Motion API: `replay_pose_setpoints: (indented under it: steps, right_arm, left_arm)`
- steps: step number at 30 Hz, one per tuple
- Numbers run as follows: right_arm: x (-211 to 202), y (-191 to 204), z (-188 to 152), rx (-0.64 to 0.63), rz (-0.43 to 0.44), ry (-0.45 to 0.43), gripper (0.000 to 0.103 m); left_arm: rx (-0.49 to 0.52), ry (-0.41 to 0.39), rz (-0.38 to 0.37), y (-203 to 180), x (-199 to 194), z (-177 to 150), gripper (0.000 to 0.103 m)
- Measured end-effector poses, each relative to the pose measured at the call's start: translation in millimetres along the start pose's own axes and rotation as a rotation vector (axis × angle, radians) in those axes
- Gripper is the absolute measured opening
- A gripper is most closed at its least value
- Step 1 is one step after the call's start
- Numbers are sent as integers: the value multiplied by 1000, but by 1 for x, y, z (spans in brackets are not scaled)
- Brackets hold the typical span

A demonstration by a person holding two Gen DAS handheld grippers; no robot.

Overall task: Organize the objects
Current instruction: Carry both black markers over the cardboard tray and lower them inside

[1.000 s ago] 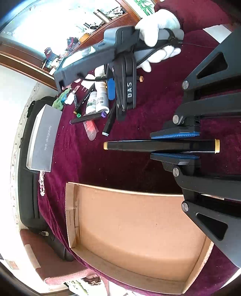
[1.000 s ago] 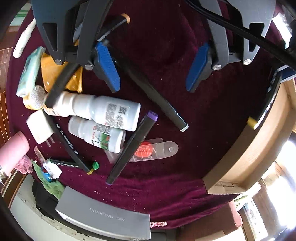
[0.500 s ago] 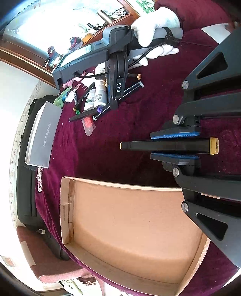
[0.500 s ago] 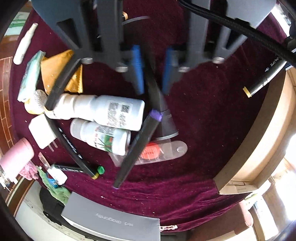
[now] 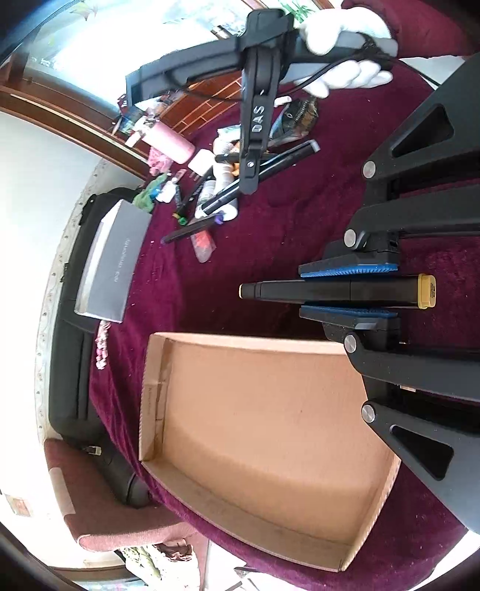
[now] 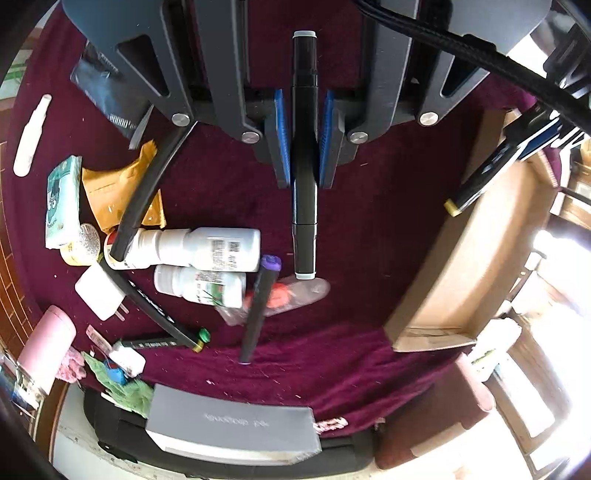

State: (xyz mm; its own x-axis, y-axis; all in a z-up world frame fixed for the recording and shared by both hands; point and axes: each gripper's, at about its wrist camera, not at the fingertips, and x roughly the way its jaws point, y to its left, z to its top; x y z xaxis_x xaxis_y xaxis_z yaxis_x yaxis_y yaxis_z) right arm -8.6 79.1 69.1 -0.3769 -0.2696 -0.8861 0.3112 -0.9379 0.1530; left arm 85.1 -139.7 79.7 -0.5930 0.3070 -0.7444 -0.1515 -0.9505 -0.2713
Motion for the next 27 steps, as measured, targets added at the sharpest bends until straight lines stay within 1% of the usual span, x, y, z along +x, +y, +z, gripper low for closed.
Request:
replay_pose_setpoints:
  steps: [5, 7, 11, 14, 18, 21, 24, 27]
  right_arm:
    - [-20, 31, 2, -26, 67, -28, 13]
    - [-25, 47, 6, -33, 110, -35, 13]
    - [-26, 79, 19, -43, 173, -56, 13]
    - [-19, 99, 29, -39, 196, -61, 13]
    - [-4, 120, 46, -18, 212, -59, 13]
    - [11, 131, 60, 10, 202, -53, 13]
    - [25, 135, 74, 42, 192, -46, 13]
    - [39, 135, 85, 78, 185, -28, 13]
  left_arm:
    - [-13, -46, 30, 15, -17, 11, 12]
    - [-20, -65, 46, 25, -23, 17, 12]
    - [-20, -101, 99, 44, -31, 37, 12]
    - [-11, -129, 133, 57, -35, 53, 12]
    - [-30, -129, 145, 77, -30, 71, 12]
    - [-63, -119, 141, 93, -20, 85, 12]
    - [-105, -96, 127, 108, -6, 99, 12]
    - [-119, -66, 126, 118, 13, 109, 12]
